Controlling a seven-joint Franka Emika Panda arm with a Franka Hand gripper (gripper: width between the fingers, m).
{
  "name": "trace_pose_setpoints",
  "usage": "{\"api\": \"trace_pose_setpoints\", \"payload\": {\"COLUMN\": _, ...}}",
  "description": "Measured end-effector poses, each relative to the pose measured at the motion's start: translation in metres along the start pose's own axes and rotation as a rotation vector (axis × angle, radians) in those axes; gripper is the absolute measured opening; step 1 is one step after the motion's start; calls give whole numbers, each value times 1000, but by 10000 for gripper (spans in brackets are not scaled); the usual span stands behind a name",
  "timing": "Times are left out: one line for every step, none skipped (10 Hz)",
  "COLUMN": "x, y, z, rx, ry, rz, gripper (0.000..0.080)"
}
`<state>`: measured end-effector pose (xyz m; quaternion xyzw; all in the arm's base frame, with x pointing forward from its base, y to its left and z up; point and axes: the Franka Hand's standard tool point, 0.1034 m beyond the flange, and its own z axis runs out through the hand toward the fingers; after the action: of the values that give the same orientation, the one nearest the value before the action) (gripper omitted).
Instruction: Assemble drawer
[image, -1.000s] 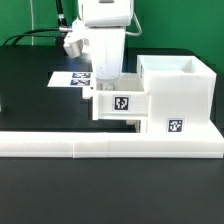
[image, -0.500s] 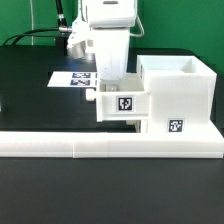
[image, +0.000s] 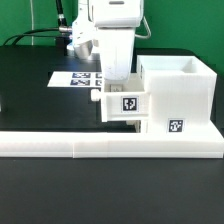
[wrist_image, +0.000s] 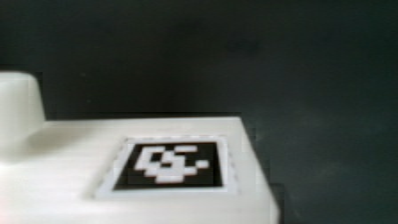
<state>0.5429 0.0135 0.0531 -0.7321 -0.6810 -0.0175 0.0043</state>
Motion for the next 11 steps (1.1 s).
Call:
{"api": "trace_pose_setpoints", "payload": {"x": 0, "y": 0, "z": 0, "rx": 1, "ry": 0, "rz": 2, "gripper": 133}}
{"api": "trace_pose_setpoints", "payload": {"x": 1, "y": 0, "z": 0, "rx": 1, "ry": 0, "rz": 10, "gripper": 269}}
{"api": "trace_pose_setpoints", "payload": {"x": 2, "y": 1, "z": -1, "rx": -2, "ry": 1, "rz": 19, "gripper": 269}}
{"api": "trace_pose_setpoints", "payload": {"x": 3, "y": 3, "z": -5, "rx": -2, "ry": 0, "rz": 26, "gripper": 469}}
{"api": "trace_pose_setpoints", "payload": {"x": 2, "y": 5, "z": -11, "rx": 4, "ry": -5, "rz": 25, "gripper": 586}}
{"api": "trace_pose_setpoints", "payload": {"x": 2, "y": 7, "z": -17, "rx": 4, "ry": -8, "rz": 25, "gripper": 586}}
{"api": "trace_pose_setpoints", "payload": {"x": 0, "y": 7, "z": -26, "rx": 11, "ry": -15, "rz": 25, "gripper": 638}}
{"api": "trace_pose_setpoints", "payload": {"x": -5, "y": 7, "z": -39, "rx": 17, "ry": -26, "rz": 27, "gripper": 646}}
{"api": "trace_pose_setpoints", "payload": {"x": -16, "y": 7, "z": -49, "rx": 27, "ry": -35, "rz": 4, "gripper": 646}}
{"api": "trace_pose_setpoints", "payload": {"x": -27, "y": 7, "z": -54, "rx": 28, "ry": -40, "rz": 7, "gripper": 646}}
{"api": "trace_pose_setpoints", "payload": {"x": -28, "y": 7, "z": -52, "rx": 26, "ry": -37, "rz": 11, "gripper": 649}}
